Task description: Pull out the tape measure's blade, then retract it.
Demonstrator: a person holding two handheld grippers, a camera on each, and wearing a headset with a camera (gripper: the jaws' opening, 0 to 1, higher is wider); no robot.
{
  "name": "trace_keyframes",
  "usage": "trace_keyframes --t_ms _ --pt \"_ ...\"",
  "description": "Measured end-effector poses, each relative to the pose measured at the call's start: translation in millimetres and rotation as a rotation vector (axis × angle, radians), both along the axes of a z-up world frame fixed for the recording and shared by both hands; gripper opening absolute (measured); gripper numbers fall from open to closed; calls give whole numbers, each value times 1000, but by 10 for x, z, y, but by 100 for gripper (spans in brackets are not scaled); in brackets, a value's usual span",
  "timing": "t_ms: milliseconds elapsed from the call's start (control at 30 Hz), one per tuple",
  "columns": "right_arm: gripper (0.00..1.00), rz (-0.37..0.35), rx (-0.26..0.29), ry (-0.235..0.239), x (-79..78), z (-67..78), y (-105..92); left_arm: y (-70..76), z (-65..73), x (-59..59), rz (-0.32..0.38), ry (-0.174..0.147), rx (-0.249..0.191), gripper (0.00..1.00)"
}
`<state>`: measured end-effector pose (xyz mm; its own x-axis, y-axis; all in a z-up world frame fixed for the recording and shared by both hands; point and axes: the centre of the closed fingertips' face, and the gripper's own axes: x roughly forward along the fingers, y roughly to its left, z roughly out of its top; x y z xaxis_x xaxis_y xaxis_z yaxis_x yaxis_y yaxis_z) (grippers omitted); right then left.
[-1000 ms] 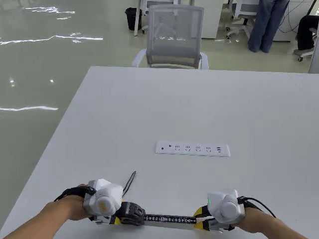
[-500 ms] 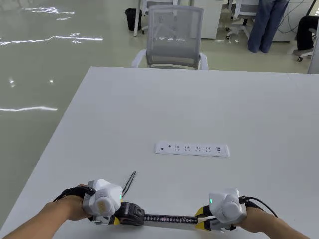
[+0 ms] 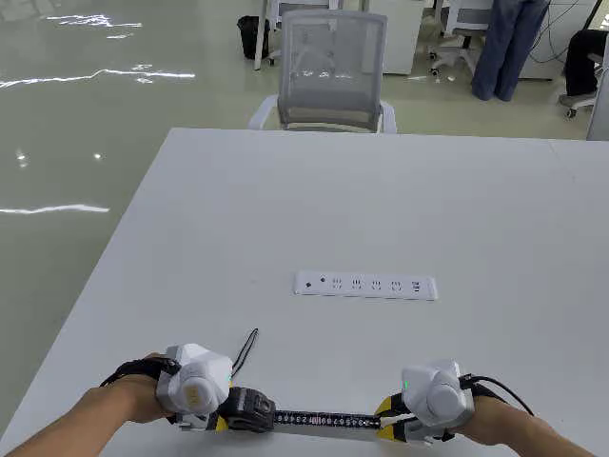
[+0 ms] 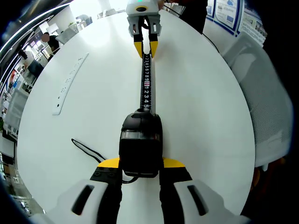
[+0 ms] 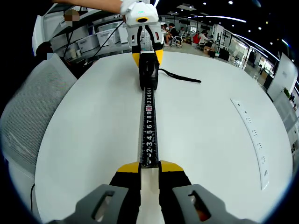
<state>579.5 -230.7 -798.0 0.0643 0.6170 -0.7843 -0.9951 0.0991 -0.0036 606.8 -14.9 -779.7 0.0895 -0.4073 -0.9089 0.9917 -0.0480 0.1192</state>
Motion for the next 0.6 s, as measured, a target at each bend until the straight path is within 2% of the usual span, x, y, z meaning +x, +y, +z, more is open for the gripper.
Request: trace_keyframes --t_ms 600 --pt "11 -2 -15 2 -10 -10 -117 -2 11 -6 2 1 2 26"
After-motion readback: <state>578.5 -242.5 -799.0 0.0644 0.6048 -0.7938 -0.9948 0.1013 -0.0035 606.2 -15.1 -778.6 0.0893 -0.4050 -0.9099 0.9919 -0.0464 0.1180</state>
